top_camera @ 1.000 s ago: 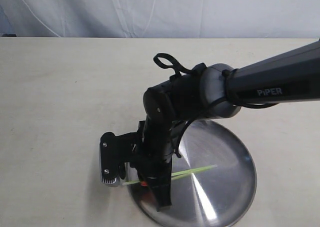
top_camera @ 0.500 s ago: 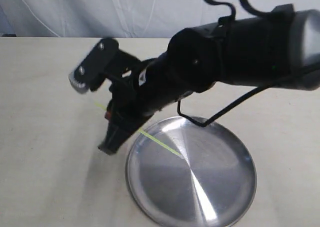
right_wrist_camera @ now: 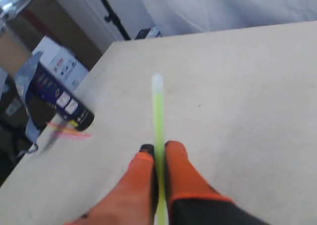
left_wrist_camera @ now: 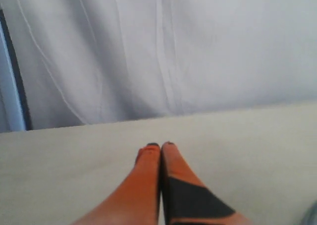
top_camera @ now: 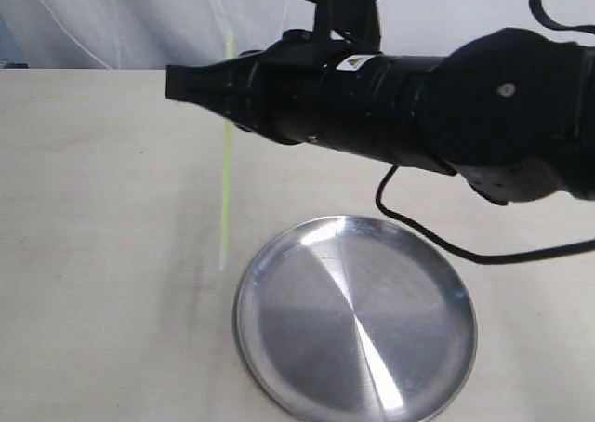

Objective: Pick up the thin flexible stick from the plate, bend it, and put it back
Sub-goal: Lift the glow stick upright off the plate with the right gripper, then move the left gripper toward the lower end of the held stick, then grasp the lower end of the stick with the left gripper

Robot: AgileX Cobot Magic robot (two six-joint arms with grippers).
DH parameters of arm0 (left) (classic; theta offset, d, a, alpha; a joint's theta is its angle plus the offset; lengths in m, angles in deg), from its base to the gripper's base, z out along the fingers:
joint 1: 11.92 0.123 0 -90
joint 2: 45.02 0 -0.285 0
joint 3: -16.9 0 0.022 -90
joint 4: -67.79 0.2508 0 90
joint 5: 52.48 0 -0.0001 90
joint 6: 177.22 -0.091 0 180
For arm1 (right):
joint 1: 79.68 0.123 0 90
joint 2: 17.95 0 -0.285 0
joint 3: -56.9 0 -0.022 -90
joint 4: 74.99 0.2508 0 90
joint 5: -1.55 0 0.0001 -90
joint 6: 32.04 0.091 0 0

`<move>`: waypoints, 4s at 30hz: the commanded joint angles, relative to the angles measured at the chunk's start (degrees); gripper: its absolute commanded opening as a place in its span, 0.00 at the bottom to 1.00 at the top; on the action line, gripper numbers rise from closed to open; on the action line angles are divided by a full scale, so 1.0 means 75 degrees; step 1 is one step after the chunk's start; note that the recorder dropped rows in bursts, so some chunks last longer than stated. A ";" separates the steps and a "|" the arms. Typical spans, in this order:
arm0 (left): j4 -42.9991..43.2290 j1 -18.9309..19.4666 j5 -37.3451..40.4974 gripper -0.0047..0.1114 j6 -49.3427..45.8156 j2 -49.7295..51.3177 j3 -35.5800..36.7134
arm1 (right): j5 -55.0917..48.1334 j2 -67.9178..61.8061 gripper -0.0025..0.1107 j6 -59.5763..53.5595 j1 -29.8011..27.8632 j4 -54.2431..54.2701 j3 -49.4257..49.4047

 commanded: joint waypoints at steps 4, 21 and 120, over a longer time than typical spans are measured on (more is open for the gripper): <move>-0.5223 -0.0075 -0.1478 0.04 0.2287 -0.0037 0.0024 | 0.1393 0.0631 0.01 0.0705 -0.0010 0.0106 -0.0413; -0.6005 -0.0286 0.5356 0.04 -0.0935 0.2307 -0.2951 | 0.0707 0.0661 0.01 0.0705 -0.0010 -0.0674 -0.0384; -0.9545 -0.0300 0.6434 0.04 -0.9043 0.7435 -0.4505 | 0.1071 -0.0491 0.01 0.0989 0.0971 -0.2034 0.0147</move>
